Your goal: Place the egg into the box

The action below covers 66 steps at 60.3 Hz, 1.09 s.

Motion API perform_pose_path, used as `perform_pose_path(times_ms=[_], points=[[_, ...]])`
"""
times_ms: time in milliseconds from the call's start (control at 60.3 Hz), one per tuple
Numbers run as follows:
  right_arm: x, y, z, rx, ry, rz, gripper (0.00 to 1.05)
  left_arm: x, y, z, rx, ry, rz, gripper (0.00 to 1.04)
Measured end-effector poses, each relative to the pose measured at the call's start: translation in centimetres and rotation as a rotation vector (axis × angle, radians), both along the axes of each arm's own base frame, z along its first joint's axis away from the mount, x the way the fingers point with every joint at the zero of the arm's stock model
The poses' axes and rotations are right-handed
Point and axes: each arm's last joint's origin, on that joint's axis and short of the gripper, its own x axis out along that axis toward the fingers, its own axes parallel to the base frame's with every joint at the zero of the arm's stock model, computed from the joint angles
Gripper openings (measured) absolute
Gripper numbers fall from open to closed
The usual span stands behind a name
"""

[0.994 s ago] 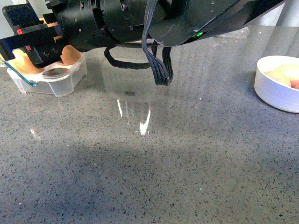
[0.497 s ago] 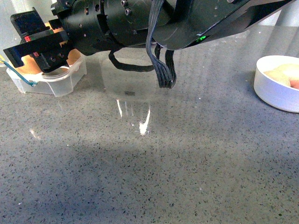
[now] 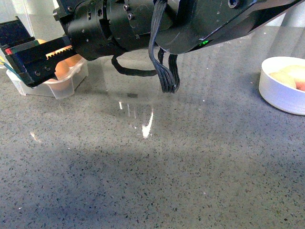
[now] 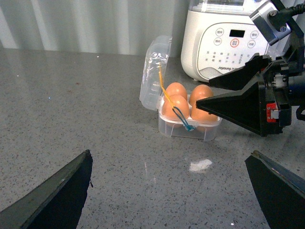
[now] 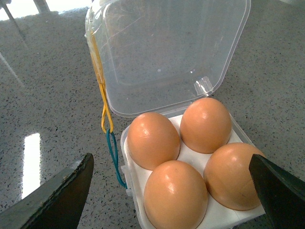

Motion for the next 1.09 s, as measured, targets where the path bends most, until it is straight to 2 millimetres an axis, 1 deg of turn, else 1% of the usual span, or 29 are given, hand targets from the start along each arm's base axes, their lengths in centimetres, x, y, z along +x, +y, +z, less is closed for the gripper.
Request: perform_pose_path(times_ms=[166,298,381,514,663,829,912,978,1094], points=[[-0.1,-0.3,0.1,0.000,0.000,-0.003,0.97,0.0,0.0,0.0,0.000,0.000,0.000,0.98],[-0.2,-0.8,0.5,0.005,-0.006,-0.010,0.97,0.0,0.0,0.0,0.000,0.000,0.000,0.98],[-0.2,-1.4,0.9,0.012,-0.016,-0.026,0.97,0.0,0.0,0.0,0.000,0.000,0.000,0.98],[-0.2,-3.1,1.5,0.022,-0.030,-0.064,0.97,0.0,0.0,0.0,0.000,0.000,0.000,0.98],[-0.2,-5.7,2.2,0.034,-0.049,-0.169,0.97,0.0,0.0,0.0,0.000,0.000,0.000,0.98],[-0.3,-9.4,3.1,0.045,-0.062,-0.387,0.97,0.0,0.0,0.0,0.000,0.000,0.000,0.98],[-0.8,-12.0,4.0,0.061,-0.102,-0.504,0.97,0.0,0.0,0.0,0.000,0.000,0.000,0.98],[-1.4,-13.7,4.6,0.085,-0.118,-0.557,0.97,0.0,0.0,0.0,0.000,0.000,0.000,0.98],[-2.8,-17.4,5.5,0.122,-0.167,-0.682,0.97,0.0,0.0,0.0,0.000,0.000,0.000,0.98]])
